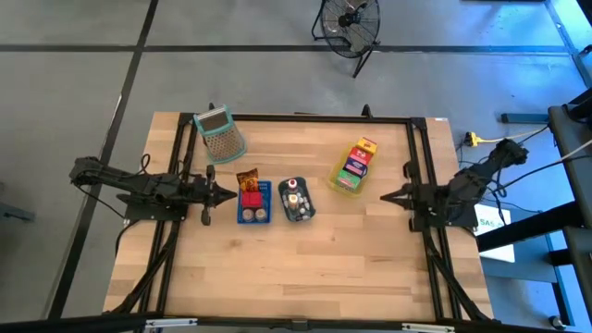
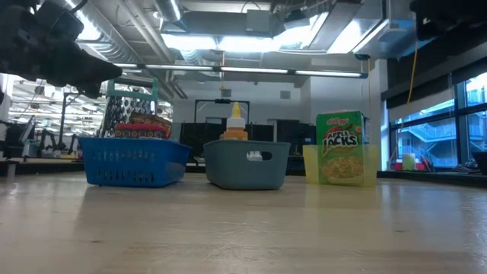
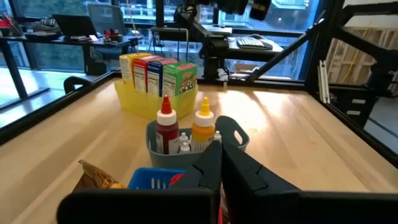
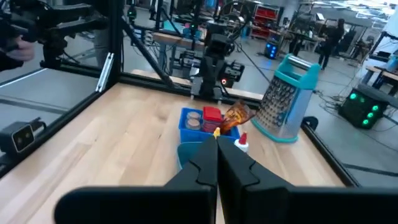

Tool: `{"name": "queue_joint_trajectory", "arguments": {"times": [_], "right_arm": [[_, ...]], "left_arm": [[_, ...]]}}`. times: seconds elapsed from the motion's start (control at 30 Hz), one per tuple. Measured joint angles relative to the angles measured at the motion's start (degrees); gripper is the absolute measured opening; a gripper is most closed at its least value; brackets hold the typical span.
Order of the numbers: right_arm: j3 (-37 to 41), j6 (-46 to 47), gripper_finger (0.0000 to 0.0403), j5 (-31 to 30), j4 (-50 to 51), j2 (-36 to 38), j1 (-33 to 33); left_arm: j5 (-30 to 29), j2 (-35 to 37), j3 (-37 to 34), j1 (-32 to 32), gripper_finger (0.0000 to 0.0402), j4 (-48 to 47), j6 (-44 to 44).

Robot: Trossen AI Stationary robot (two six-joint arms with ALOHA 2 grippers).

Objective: Pick & Place Kitchen Items
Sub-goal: Return to Home Position

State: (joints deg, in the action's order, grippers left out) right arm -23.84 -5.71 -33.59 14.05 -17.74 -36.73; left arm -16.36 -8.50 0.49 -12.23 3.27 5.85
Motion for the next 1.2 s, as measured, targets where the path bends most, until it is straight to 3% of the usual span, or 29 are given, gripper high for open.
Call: {"name": "queue_joint_trajectory", "arguments": {"times": [0.5, 0.83, 1.2], "right_arm": [[15.49, 0.32, 0.0000, 18.26, -18.55, -0.24, 9.03], [19.04, 0.60, 0.0000, 24.84, -20.44, -0.24, 13.80], [22.88, 2.99, 0.0000, 24.84, -20.25, -0.24, 15.70]], "left_arm": [[0.00, 0.03, 0.00, 0.00, 0.0003, 0.59, -0.11], [0.00, 0.03, 0.00, 0.00, 0.0002, 0.83, -3.13], [0.40, -0.04, 0.00, 0.00, 0.0003, -0.22, -3.26]]}}
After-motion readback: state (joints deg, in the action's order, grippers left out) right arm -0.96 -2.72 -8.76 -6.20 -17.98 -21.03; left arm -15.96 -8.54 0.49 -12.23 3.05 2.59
